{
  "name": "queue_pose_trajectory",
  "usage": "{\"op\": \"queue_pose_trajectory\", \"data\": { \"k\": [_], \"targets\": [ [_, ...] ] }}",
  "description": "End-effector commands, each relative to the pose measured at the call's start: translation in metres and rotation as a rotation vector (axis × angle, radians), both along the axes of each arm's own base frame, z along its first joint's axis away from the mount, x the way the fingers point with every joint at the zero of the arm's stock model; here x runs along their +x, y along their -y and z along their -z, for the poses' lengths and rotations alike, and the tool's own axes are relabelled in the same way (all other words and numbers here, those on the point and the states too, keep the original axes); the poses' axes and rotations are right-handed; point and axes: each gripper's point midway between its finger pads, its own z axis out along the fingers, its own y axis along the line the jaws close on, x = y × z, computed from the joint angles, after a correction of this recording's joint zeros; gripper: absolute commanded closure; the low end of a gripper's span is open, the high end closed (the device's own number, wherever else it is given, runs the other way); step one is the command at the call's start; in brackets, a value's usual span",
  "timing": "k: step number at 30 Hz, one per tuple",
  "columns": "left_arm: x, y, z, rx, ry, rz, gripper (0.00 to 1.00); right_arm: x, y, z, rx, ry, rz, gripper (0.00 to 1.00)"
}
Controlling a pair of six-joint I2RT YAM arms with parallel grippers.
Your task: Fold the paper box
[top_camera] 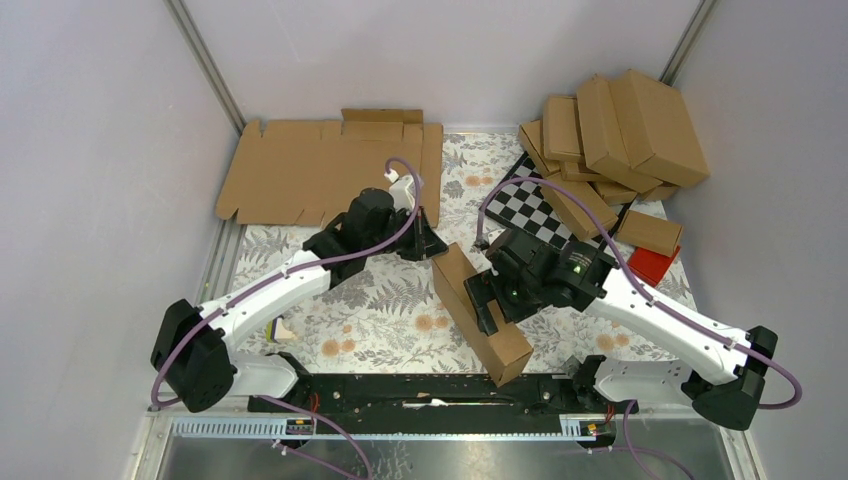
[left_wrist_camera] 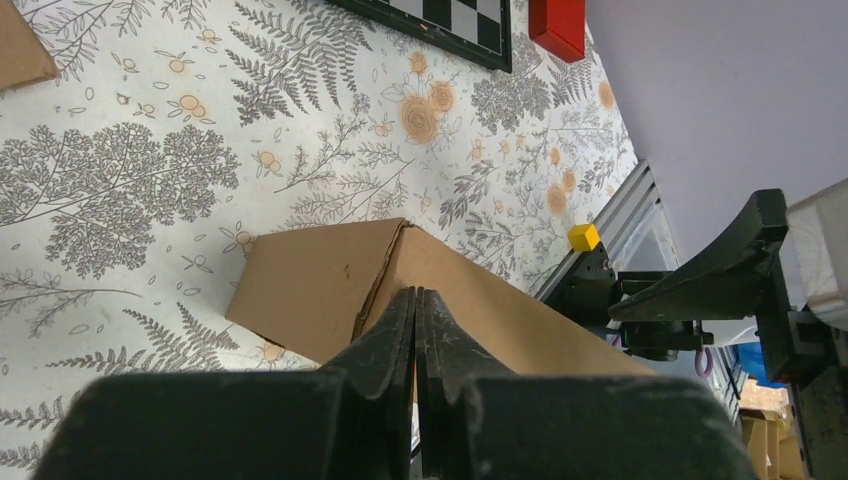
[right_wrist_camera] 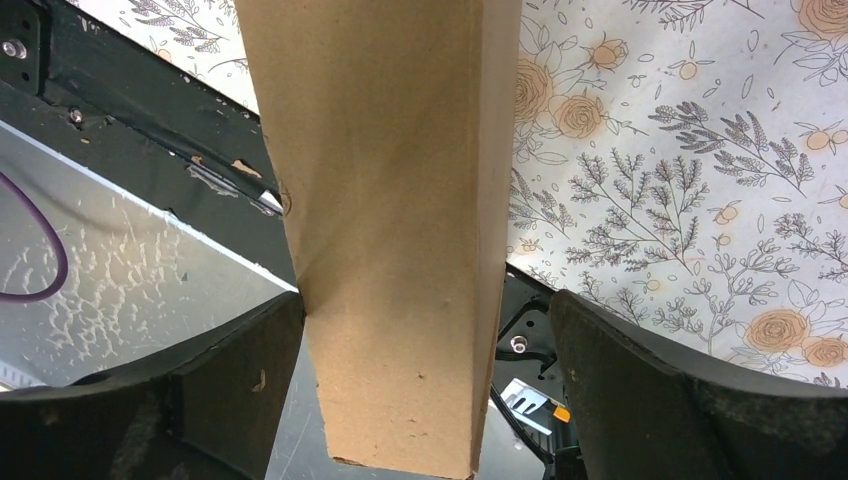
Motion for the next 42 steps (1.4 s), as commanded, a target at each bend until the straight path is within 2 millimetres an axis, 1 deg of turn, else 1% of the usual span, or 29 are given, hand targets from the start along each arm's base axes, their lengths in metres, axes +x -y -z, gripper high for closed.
{"op": "queue_pose_trajectory", "data": {
  "k": [1,5,7,9,16,17,19,21,25,26,28,30,31,33,37,39,40,41,42],
  "targets": [
    [-0.003,0.003,0.009,-0.070,-0.009,0.019,0.97,-0.004,0.006,0.003,-0.020,-0.005,-0.012,0.01],
    [-0.006,0.003,0.022,-0.100,-0.031,0.017,0.99,-0.005,0.005,0.003,-0.018,-0.008,-0.015,0.00],
    [-0.006,0.003,0.022,-0.105,-0.036,0.015,0.99,-0.004,0.004,0.001,-0.016,-0.005,-0.018,0.00],
    [-0.004,0.001,0.014,-0.103,-0.020,0.008,1.00,-0.002,0.005,-0.002,-0.017,0.009,-0.016,0.00],
    [0.003,-0.003,-0.038,-0.092,0.073,-0.003,0.98,0.006,0.005,-0.024,-0.012,0.061,-0.016,0.00],
    [0.003,-0.003,-0.042,-0.095,0.080,-0.003,0.98,0.007,0.004,-0.026,-0.010,0.063,-0.015,0.01],
    [0.002,-0.003,-0.044,-0.099,0.084,0.001,0.98,0.008,0.002,-0.030,-0.002,0.068,-0.015,0.00],
    [0.000,-0.004,-0.038,-0.104,0.074,-0.003,0.98,0.008,0.002,-0.031,0.003,0.070,-0.014,0.00],
    [-0.005,-0.007,0.000,-0.094,0.018,-0.017,0.99,0.005,0.000,-0.025,0.000,0.044,-0.018,0.00],
    [-0.007,-0.009,0.012,-0.089,-0.002,-0.023,0.99,0.004,0.000,-0.024,0.000,0.038,-0.018,0.00],
    [-0.009,-0.008,0.026,-0.101,-0.022,-0.027,1.00,0.004,-0.003,-0.024,0.008,0.032,-0.018,0.00],
    [-0.010,-0.007,0.030,-0.107,-0.030,-0.023,1.00,0.004,-0.004,-0.026,0.010,0.029,-0.018,0.00],
    [-0.010,-0.007,0.028,-0.105,-0.030,-0.017,1.00,0.004,-0.005,-0.026,0.007,0.026,-0.019,0.00],
    [-0.007,-0.007,0.016,-0.097,-0.007,-0.016,1.00,0.004,-0.007,-0.026,0.000,0.021,-0.023,0.00],
    [-0.003,-0.010,-0.020,-0.091,0.055,-0.025,1.00,0.006,-0.009,-0.024,-0.019,0.028,-0.021,0.00],
    [-0.003,-0.011,-0.034,-0.097,0.078,-0.021,1.00,0.006,-0.009,-0.021,-0.030,0.029,-0.018,0.00],
    [-0.004,-0.011,-0.039,-0.102,0.085,-0.019,1.00,0.006,-0.010,-0.019,-0.033,0.026,-0.018,0.00],
    [-0.005,-0.012,-0.039,-0.104,0.085,-0.020,1.00,0.005,-0.010,-0.018,-0.033,0.023,-0.019,0.00],
    [-0.005,-0.013,-0.034,-0.100,0.081,-0.024,1.00,0.005,-0.011,-0.016,-0.034,0.019,-0.017,0.00]
  ]
}}
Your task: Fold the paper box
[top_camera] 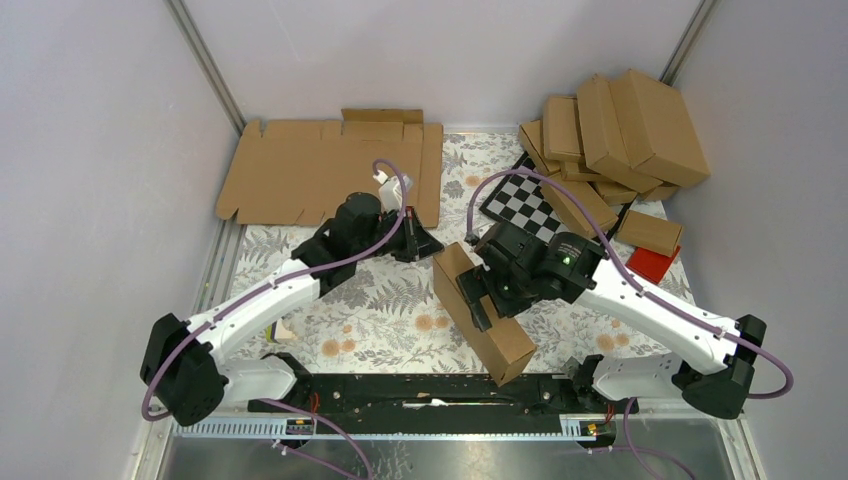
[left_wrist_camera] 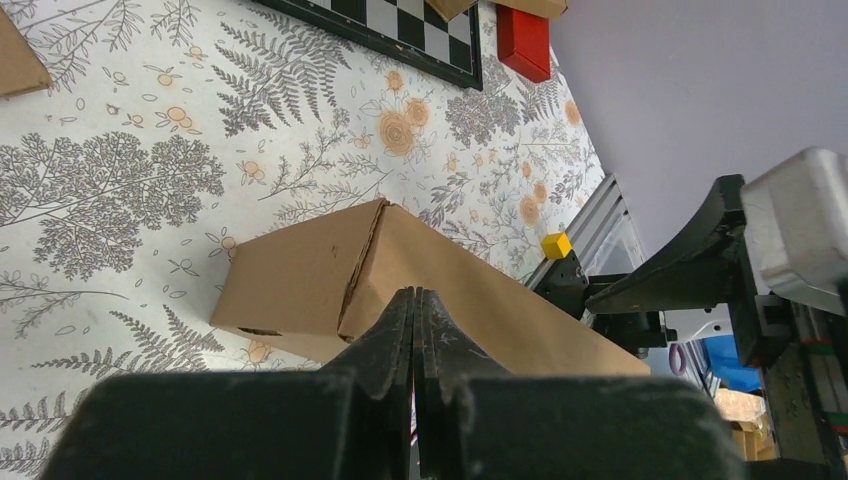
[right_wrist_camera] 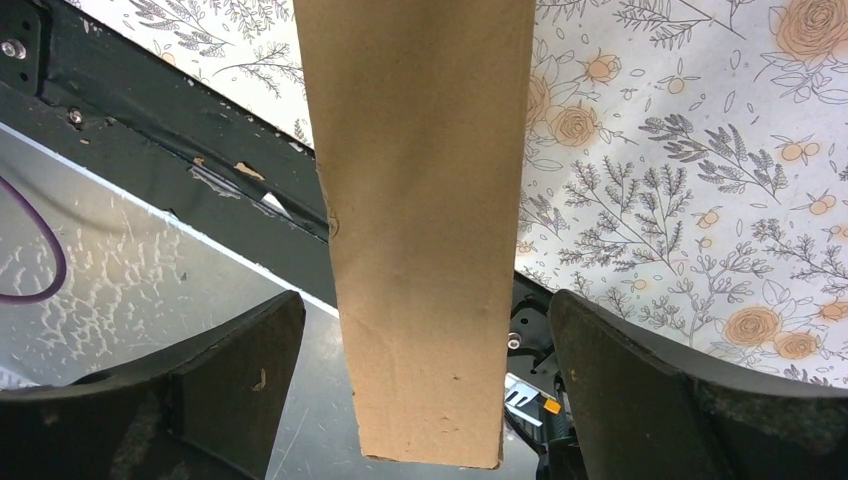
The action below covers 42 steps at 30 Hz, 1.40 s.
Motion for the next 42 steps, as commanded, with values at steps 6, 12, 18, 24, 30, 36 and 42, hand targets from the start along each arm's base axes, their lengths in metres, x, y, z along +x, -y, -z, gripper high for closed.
{"op": "queue_pose_trajectory", "data": {
  "k": [6,12,18,24,30,36,42],
  "targets": [
    [-0.004,-0.001,0.021,-0.021,-0.005,0.001,1.00,-0.002,0.004,0.011,-0.054,-0.003,0.018,0.01],
    [-0.003,-0.005,0.016,-0.006,0.022,-0.006,1.00,0.009,0.010,0.013,-0.105,0.049,0.023,0.08],
    [-0.002,-0.035,-0.029,0.034,0.147,-0.101,0.72,0.039,0.010,-0.010,-0.150,0.191,0.024,0.30],
    [-0.006,-0.073,-0.033,0.062,0.235,-0.231,0.40,0.100,0.025,-0.065,-0.313,0.506,0.076,0.53],
    [-0.010,-0.092,-0.030,0.042,0.286,-0.299,0.35,0.165,0.051,-0.149,-0.637,0.931,0.204,0.75],
    [-0.015,-0.083,-0.019,0.024,0.256,-0.252,0.34,0.221,0.099,-0.226,-0.779,1.128,0.387,0.80],
    [-0.010,-0.075,-0.020,0.031,0.260,-0.226,0.33,0.257,0.178,-0.286,-0.877,1.279,0.618,0.83]
  ]
}}
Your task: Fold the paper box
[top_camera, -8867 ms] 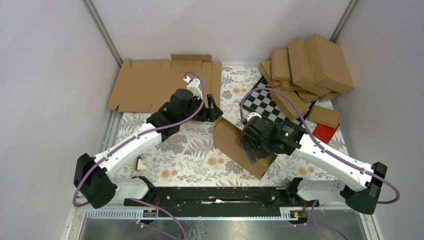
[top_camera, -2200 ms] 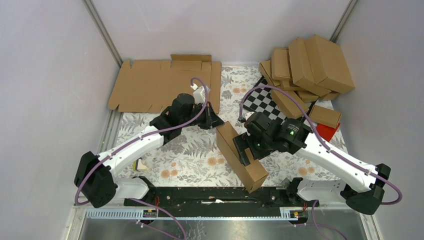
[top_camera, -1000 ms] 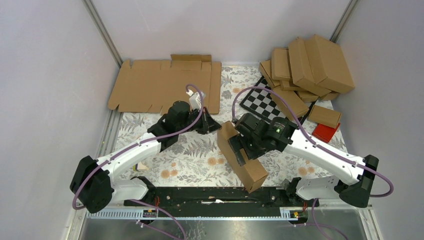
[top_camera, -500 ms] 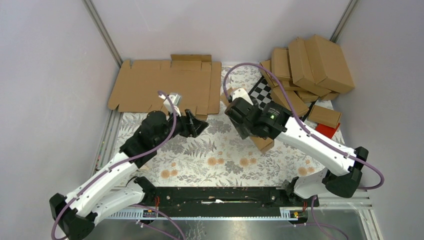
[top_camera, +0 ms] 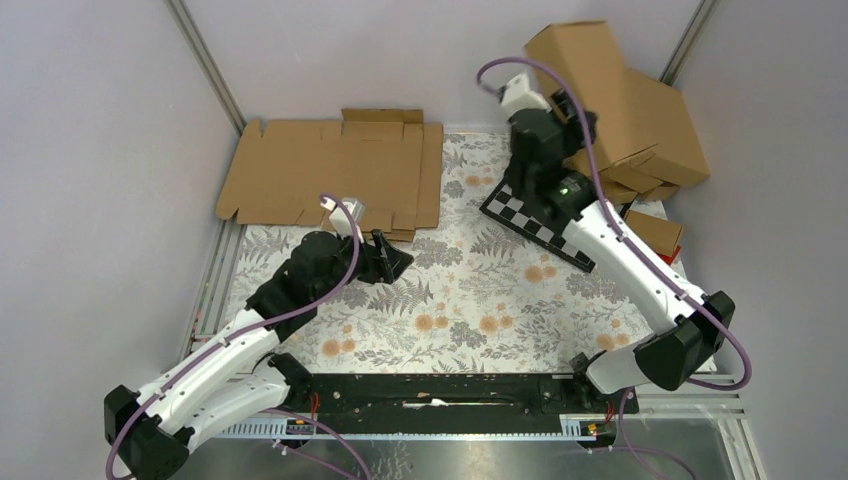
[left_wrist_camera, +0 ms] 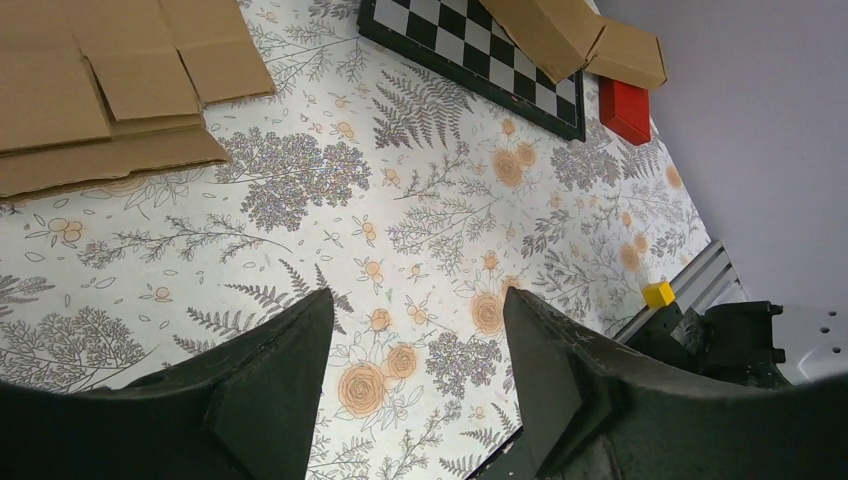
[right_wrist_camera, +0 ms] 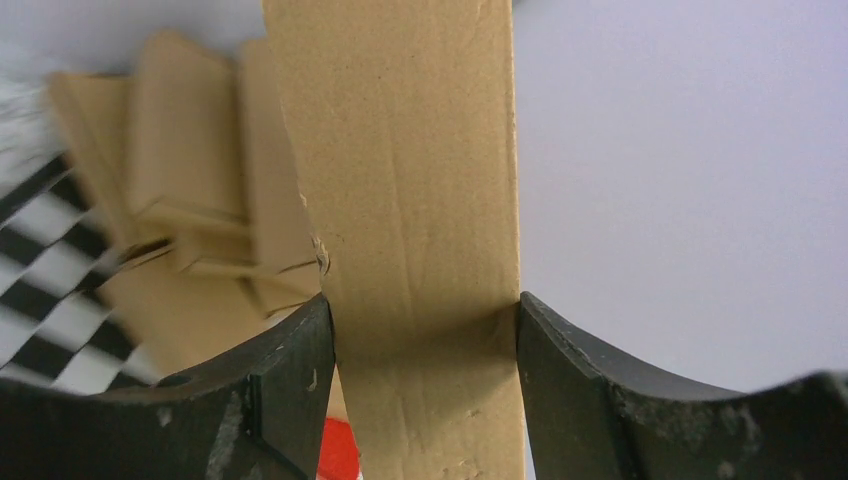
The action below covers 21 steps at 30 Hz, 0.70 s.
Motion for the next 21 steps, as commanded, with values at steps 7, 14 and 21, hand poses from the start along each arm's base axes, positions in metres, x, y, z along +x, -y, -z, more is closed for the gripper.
{"op": "queue_pose_trajectory", "data": {
  "k": [7,14,21],
  "targets": [
    [0.012,0.021,-0.023,-0.041,0.038,0.052,0.32,0.051,0.164,-0.087,-0.031,0.419,0.374,0.73],
    [0.012,0.027,-0.017,-0.017,0.002,0.084,0.32,0.113,0.235,-0.030,-0.024,0.329,0.592,0.73],
    [0.014,0.020,-0.006,0.003,-0.002,0.051,0.30,0.146,0.234,0.018,0.027,0.224,0.627,0.00]
  ]
}}
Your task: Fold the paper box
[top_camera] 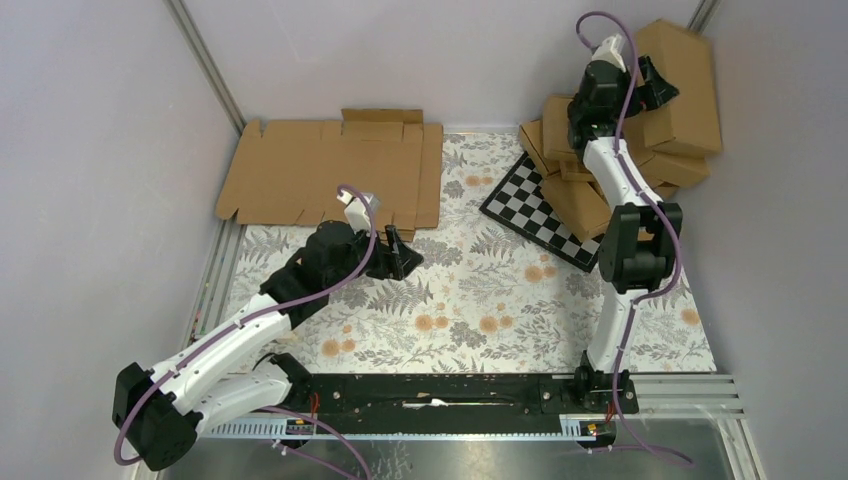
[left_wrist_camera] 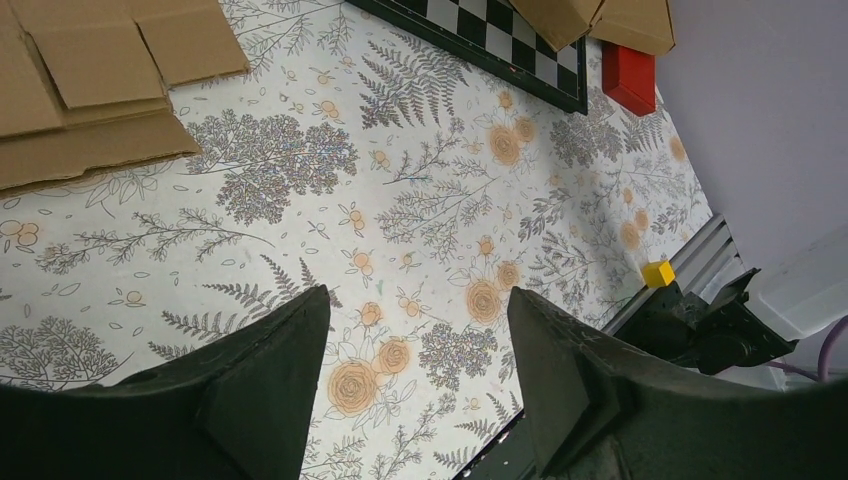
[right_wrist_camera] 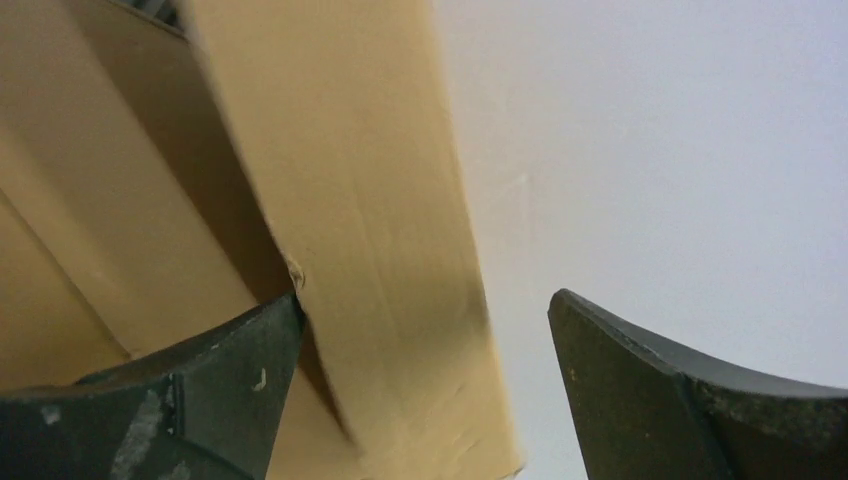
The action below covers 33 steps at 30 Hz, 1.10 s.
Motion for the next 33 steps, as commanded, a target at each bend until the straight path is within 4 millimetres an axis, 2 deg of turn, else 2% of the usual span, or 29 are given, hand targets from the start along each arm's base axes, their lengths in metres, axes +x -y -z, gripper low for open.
{"op": "queue_pose_trajectory", "data": {
  "k": [1,10,12,13,16,19,22,24,26,29,33],
  "targets": [
    [0.007,0.000,-0.017,-0.030,0.061,-0.010,0.30,-0.004,-0.005,-0.029,0.105,0.148,0.018,0.00],
    [0.011,-0.001,-0.027,-0.026,0.079,-0.025,0.25,-0.004,-0.069,-0.048,0.389,0.139,-0.257,0.00],
    [0.011,-0.004,-0.029,-0.019,0.090,-0.036,0.23,-0.008,-0.086,-0.052,0.451,0.145,-0.317,0.01],
    [0.011,-0.006,-0.031,-0.017,0.098,-0.041,0.21,-0.008,-0.100,-0.053,0.496,0.139,-0.377,0.00],
    [0.014,-0.013,-0.036,-0.012,0.132,-0.072,0.13,-0.021,-0.137,-0.056,0.633,0.141,-0.519,0.00],
    [0.022,-0.023,-0.034,0.008,0.168,-0.133,0.02,-0.047,-0.174,-0.043,0.784,0.139,-0.677,0.00],
    [0.030,-0.035,-0.026,0.024,0.195,-0.207,0.01,-0.088,-0.198,-0.017,0.902,0.254,-0.830,0.00],
    [0.035,-0.042,-0.022,0.028,0.227,-0.253,0.01,-0.117,-0.202,0.005,0.942,0.359,-0.913,0.00],
    [0.041,-0.053,-0.019,0.039,0.270,-0.310,0.01,-0.143,-0.198,0.029,0.975,0.451,-0.929,0.00],
    [0.051,-0.076,-0.009,0.103,0.349,-0.413,0.01,-0.169,-0.194,0.089,0.965,0.422,-0.942,0.00],
    [0.063,-0.116,0.008,0.259,0.453,-0.576,0.01,-0.192,-0.158,0.160,0.923,0.426,-0.743,0.00]
  ]
}}
